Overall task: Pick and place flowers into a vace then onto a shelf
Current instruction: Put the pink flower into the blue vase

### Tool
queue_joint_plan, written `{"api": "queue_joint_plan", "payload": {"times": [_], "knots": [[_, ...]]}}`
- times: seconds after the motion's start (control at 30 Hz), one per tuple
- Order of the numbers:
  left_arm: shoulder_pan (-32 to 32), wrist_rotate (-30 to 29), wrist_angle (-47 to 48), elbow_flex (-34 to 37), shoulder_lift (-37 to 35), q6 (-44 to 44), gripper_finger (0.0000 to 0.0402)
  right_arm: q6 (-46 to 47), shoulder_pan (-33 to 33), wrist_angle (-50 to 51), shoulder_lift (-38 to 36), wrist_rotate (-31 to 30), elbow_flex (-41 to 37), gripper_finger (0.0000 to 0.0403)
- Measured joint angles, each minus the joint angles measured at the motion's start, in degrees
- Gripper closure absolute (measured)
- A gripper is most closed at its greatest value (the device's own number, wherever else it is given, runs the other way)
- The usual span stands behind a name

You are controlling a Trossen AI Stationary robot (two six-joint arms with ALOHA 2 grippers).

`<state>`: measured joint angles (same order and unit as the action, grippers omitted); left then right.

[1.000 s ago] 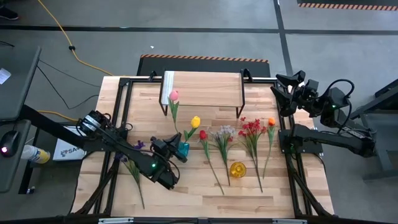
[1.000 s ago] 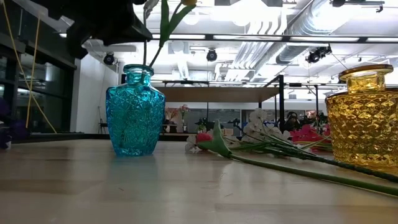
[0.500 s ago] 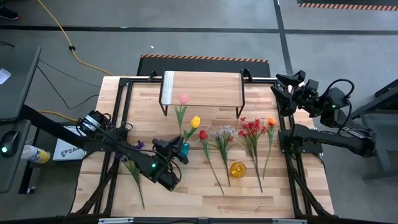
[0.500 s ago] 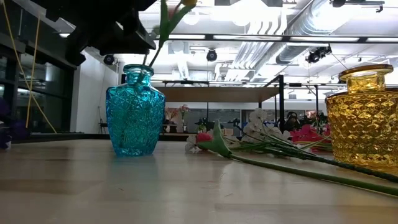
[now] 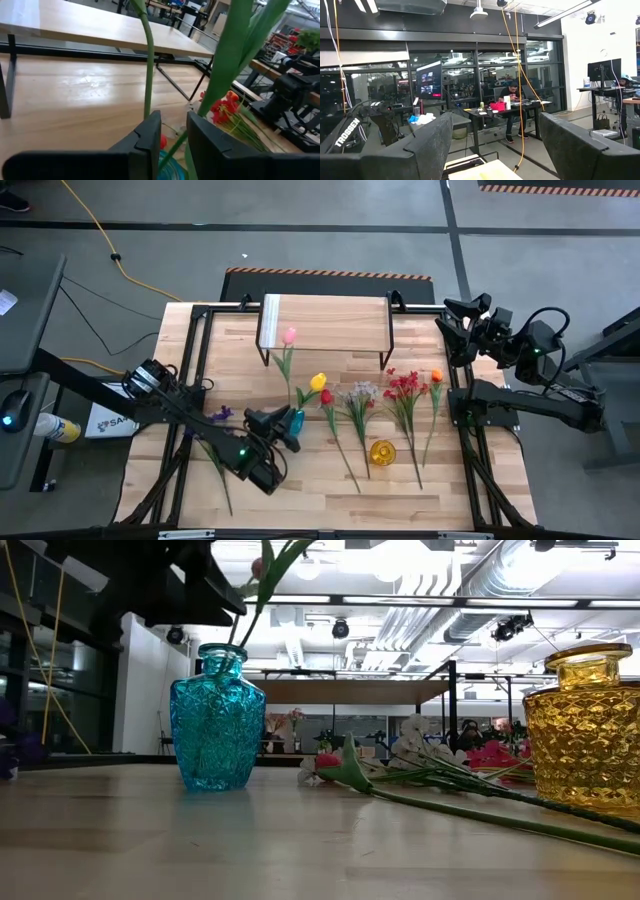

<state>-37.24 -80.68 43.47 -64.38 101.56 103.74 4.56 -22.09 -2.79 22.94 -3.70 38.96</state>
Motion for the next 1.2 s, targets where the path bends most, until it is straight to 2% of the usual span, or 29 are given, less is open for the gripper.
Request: {"api": "queue_joint_plan", "payload": {"times": [0.33, 0.63, 0.77, 1.2], "knots": [[-0.3, -2.8, 2.0, -0.1, -1.2, 0.0, 0.0275, 0.9, 0.0, 0.0, 2.5, 0.5, 0.0, 0.0116], [0.0, -4.6, 9.3, -0.1, -2.2, 0.1, 0.0313, 1.0, 0.0, 0.0, 3.8, 1.1, 0.0, 0.0116], [0.7, -4.4, 10.2, -0.1, -2.2, 0.1, 0.0326, 1.0, 0.0, -0.1, 3.8, 0.9, 0.0, 0.0116], [2.0, -3.6, 10.7, -0.1, -2.2, 1.8, 0.0328, 1.0, 0.0, -1.4, 3.8, 0.4, 0.0, 0.0116]]}}
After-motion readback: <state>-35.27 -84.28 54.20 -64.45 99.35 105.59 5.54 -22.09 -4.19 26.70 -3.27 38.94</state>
